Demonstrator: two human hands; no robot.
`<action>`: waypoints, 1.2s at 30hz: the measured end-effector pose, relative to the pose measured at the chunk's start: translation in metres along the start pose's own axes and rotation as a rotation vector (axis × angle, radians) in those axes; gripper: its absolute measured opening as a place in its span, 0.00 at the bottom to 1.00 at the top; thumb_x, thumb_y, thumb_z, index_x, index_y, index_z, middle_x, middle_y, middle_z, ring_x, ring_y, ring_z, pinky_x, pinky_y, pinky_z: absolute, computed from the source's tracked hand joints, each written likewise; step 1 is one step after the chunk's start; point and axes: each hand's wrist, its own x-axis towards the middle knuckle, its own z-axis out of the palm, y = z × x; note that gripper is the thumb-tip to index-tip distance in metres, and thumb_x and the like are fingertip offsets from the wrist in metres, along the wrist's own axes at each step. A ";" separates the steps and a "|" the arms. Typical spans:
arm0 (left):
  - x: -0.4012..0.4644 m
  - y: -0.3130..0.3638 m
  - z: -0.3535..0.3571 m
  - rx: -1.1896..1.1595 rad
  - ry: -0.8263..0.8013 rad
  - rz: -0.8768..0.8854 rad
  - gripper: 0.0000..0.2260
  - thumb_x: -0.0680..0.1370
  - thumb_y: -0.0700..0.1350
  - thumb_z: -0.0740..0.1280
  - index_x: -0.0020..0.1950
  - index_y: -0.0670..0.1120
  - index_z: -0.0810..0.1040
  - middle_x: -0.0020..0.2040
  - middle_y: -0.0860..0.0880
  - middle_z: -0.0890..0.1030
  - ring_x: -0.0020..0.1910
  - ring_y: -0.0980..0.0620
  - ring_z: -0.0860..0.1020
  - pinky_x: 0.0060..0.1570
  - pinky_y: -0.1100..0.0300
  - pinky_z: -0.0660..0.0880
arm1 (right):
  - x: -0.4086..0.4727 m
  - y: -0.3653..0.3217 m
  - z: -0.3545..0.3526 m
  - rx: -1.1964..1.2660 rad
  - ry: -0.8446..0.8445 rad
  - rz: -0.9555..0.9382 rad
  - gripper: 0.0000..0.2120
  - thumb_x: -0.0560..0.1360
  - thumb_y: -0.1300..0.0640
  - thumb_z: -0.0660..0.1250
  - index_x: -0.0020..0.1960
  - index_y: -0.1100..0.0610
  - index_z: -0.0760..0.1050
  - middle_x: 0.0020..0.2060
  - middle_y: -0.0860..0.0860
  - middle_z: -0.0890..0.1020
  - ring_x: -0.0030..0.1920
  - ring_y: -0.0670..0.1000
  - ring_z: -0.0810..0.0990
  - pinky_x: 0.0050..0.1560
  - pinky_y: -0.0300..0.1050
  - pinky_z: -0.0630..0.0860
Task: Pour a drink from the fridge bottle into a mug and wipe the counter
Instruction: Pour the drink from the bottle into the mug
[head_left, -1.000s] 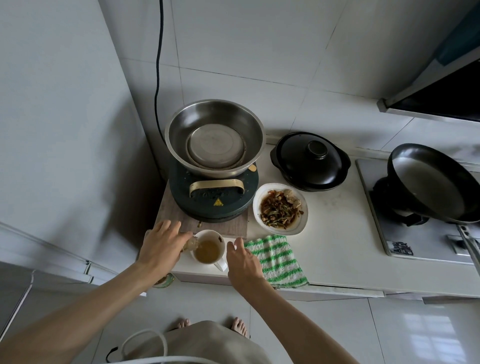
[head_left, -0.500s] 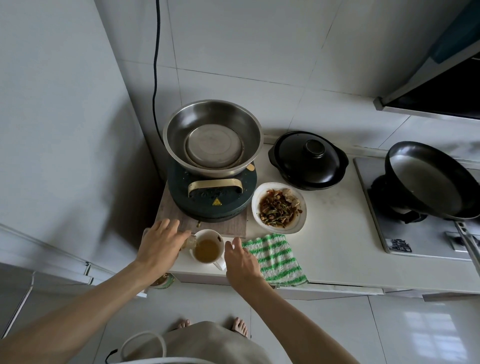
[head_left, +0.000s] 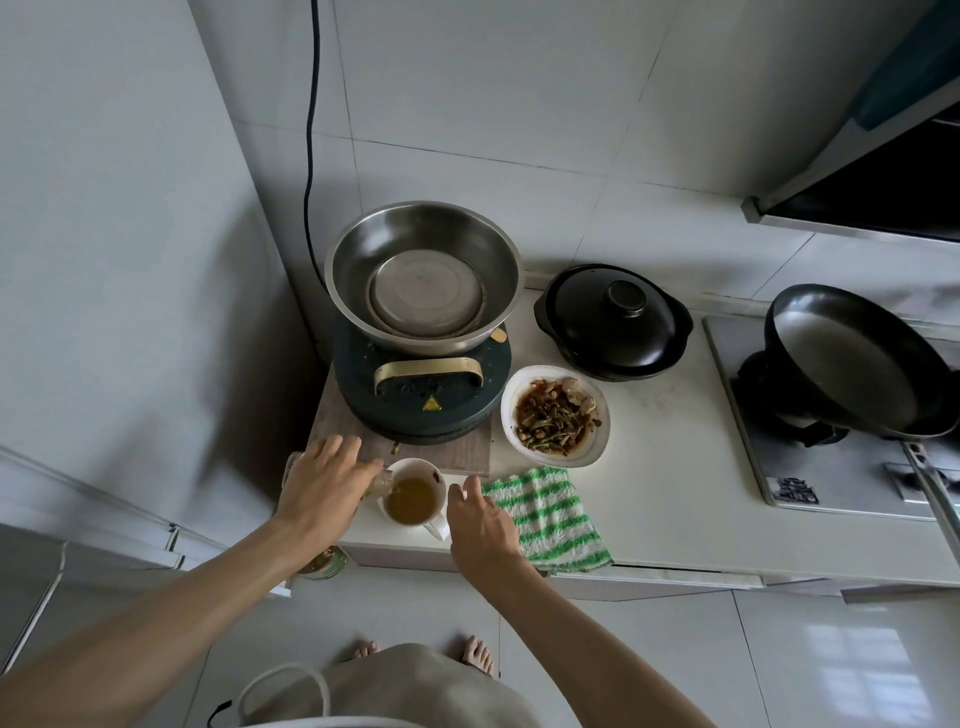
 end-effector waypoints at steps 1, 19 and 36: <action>0.000 0.001 -0.001 0.000 0.004 0.001 0.27 0.57 0.41 0.82 0.55 0.50 0.83 0.49 0.42 0.81 0.47 0.41 0.79 0.39 0.51 0.80 | 0.000 -0.001 0.000 0.000 0.000 0.001 0.26 0.76 0.67 0.69 0.71 0.63 0.64 0.72 0.61 0.63 0.62 0.59 0.77 0.56 0.52 0.80; -0.004 0.008 -0.007 0.016 0.032 0.021 0.27 0.54 0.42 0.83 0.52 0.49 0.84 0.46 0.43 0.82 0.45 0.43 0.80 0.39 0.52 0.80 | -0.006 0.001 -0.006 -0.029 0.032 -0.006 0.24 0.76 0.68 0.68 0.70 0.63 0.66 0.69 0.60 0.66 0.59 0.57 0.78 0.52 0.50 0.81; -0.008 0.014 -0.014 0.055 0.070 0.019 0.25 0.51 0.42 0.84 0.46 0.50 0.85 0.42 0.44 0.81 0.42 0.44 0.79 0.37 0.53 0.79 | -0.014 0.001 -0.007 -0.050 0.039 -0.014 0.24 0.77 0.69 0.66 0.72 0.65 0.66 0.72 0.61 0.64 0.61 0.59 0.78 0.55 0.53 0.81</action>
